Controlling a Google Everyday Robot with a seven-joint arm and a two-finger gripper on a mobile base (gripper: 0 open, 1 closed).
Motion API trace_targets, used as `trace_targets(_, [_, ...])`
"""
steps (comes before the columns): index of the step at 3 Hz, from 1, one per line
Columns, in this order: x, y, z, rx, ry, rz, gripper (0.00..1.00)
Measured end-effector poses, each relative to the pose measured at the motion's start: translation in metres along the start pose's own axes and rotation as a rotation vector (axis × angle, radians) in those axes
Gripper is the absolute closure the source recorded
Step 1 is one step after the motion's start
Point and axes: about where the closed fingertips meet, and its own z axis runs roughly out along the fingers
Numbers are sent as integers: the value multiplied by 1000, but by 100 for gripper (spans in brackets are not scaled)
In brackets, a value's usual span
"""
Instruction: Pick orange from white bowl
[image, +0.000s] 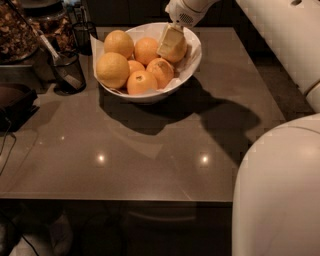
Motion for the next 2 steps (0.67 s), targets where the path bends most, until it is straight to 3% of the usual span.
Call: trace_targets(2, [13,13,-5,-35,31,2,23])
